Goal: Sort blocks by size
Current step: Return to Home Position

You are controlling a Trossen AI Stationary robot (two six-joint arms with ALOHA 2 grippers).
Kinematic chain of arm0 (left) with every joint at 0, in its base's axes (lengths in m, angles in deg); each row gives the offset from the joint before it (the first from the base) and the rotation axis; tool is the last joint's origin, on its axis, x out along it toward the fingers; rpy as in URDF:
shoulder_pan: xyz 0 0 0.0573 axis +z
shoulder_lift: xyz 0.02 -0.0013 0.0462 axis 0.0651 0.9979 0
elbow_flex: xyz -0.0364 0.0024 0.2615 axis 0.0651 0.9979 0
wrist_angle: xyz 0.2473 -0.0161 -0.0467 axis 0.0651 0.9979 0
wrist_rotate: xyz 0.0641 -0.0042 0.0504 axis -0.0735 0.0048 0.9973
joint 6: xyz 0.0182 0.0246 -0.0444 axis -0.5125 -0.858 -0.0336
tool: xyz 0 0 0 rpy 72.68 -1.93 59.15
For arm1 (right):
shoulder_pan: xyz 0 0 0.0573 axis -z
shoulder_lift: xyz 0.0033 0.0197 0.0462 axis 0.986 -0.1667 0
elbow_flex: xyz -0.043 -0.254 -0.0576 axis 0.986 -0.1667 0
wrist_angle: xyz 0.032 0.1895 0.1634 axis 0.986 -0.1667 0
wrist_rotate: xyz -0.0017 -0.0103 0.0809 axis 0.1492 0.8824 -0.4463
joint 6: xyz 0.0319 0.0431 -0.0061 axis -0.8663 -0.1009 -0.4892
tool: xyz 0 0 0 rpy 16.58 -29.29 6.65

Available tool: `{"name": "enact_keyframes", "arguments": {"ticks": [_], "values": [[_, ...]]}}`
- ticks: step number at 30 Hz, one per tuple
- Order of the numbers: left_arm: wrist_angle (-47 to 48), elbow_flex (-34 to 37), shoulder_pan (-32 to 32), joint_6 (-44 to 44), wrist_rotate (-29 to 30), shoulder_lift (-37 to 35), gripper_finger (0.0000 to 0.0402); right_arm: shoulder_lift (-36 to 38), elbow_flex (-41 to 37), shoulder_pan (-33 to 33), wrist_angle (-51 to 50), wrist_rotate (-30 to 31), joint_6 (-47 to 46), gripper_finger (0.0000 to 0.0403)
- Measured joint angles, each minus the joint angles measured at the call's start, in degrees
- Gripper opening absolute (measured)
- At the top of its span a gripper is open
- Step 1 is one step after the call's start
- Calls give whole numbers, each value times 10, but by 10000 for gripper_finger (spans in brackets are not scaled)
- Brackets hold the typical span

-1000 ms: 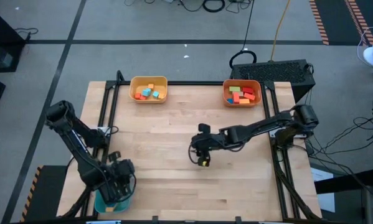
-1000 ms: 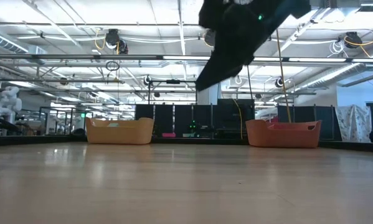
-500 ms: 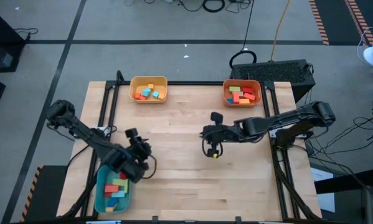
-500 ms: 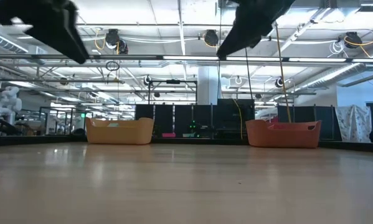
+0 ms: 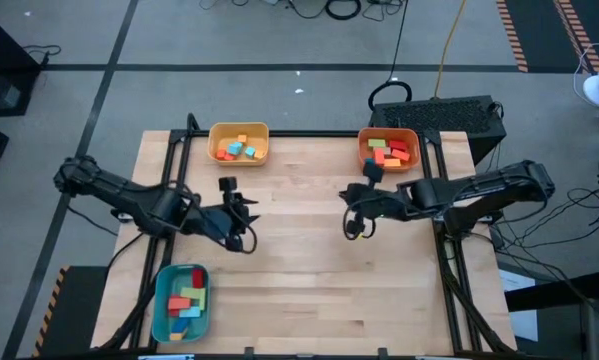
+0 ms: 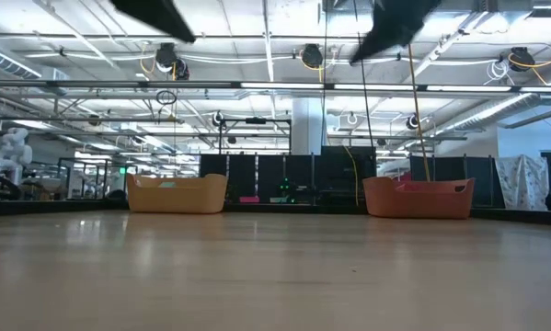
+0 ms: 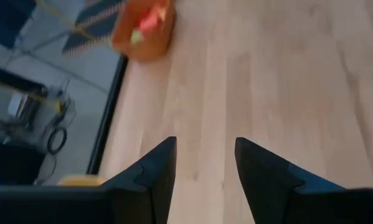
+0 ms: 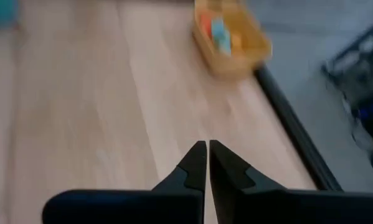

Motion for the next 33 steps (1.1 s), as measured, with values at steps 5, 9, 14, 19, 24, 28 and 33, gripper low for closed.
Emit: {"name": "enact_keyframes", "arguments": {"ticks": [5, 9, 14, 19, 24, 28, 33], "values": [[-34, 0, 24, -46, -4, -8, 166, -9, 0, 3, -119, 2, -64, 1], [-59, 6, 48, -53, -24, 3, 166, -8, 0, -2, -115, -13, -105, 1], [-200, 35, 78, -98, -197, 4, 166, -8, 0, -11, -95, -18, -104, 1], [-251, 46, 102, -113, -210, 2, 166, 17, -1, -22, -46, -37, -72, 1], [-246, 47, 120, -110, -197, -14, 157, 79, -1, -52, -34, -63, -45, 1], [-251, 55, 132, -117, -196, -41, 117, 144, -13, -73, -16, -41, -18, 2], [-278, 106, 162, -113, -196, -86, 51, 234, -110, -74, 96, -50, 29, 2]]}}
